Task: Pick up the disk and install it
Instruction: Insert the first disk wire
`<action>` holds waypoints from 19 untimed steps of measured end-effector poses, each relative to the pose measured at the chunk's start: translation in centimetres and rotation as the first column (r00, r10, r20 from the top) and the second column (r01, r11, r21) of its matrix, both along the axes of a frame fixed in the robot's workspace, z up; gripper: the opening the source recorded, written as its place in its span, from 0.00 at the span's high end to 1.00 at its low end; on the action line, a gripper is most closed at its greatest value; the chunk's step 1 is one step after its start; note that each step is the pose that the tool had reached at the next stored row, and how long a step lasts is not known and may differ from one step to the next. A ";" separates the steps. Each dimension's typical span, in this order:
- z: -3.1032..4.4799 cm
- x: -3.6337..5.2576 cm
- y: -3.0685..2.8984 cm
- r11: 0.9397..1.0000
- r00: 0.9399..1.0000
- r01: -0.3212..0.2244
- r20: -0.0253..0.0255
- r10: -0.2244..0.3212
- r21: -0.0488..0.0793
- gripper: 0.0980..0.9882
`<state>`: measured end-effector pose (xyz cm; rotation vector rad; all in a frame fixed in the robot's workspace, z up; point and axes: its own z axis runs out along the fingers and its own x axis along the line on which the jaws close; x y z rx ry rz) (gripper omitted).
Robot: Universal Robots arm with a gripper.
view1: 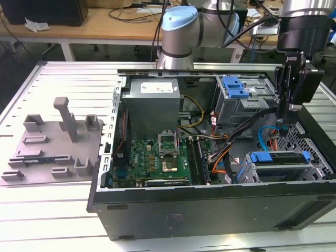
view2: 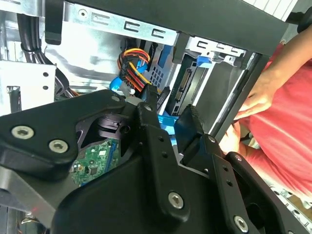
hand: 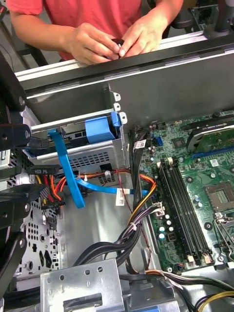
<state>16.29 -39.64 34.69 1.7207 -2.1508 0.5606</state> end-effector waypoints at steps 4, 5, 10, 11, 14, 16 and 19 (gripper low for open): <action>-0.48 -0.22 0.17 1.000 1.000 0.000 0.004 0.000 -0.010 0.64; -0.59 -0.30 0.19 1.000 1.000 0.000 0.005 0.000 -0.013 0.64; -1.10 -0.34 0.22 1.000 1.000 0.000 0.011 0.000 -0.029 0.64; -1.20 -0.34 0.23 0.999 1.000 0.000 0.011 0.000 -0.032 0.64; -1.49 -0.34 0.39 0.999 1.000 0.000 0.011 0.000 -0.048 0.66; -1.66 -0.34 0.49 0.998 1.000 0.000 0.011 0.000 -0.060 0.74; -1.78 -0.34 0.62 0.997 1.000 -0.001 0.011 0.002 -0.078 0.74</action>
